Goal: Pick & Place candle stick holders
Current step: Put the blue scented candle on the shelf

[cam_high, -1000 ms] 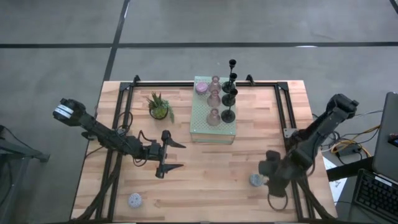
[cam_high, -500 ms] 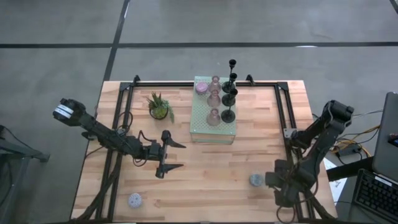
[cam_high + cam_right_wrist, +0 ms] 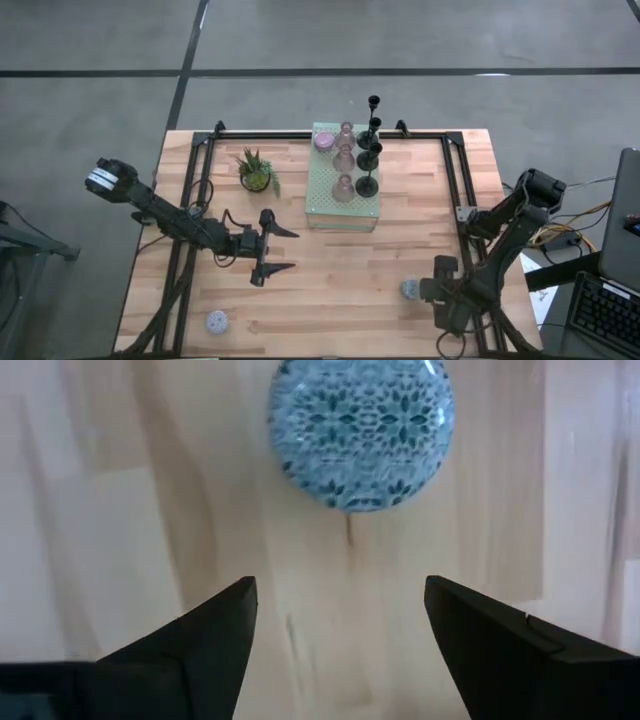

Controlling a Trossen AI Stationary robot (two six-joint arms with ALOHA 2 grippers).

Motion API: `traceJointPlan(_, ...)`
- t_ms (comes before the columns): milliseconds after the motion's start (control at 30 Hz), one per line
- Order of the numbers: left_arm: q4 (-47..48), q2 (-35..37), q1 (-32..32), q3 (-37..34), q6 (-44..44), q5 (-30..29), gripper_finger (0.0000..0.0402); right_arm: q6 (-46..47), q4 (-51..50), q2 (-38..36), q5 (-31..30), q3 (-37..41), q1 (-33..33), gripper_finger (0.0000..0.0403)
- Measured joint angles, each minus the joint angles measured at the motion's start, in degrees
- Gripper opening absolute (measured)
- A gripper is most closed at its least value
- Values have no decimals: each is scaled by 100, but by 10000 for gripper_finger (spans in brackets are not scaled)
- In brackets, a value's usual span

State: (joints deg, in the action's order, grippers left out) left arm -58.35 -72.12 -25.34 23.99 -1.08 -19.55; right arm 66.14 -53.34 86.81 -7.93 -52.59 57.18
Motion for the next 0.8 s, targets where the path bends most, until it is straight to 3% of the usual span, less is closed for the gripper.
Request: traceJointPlan(800,20,0,17,0,7,-2,344,-985,1630,76,-299,674,-608,229)
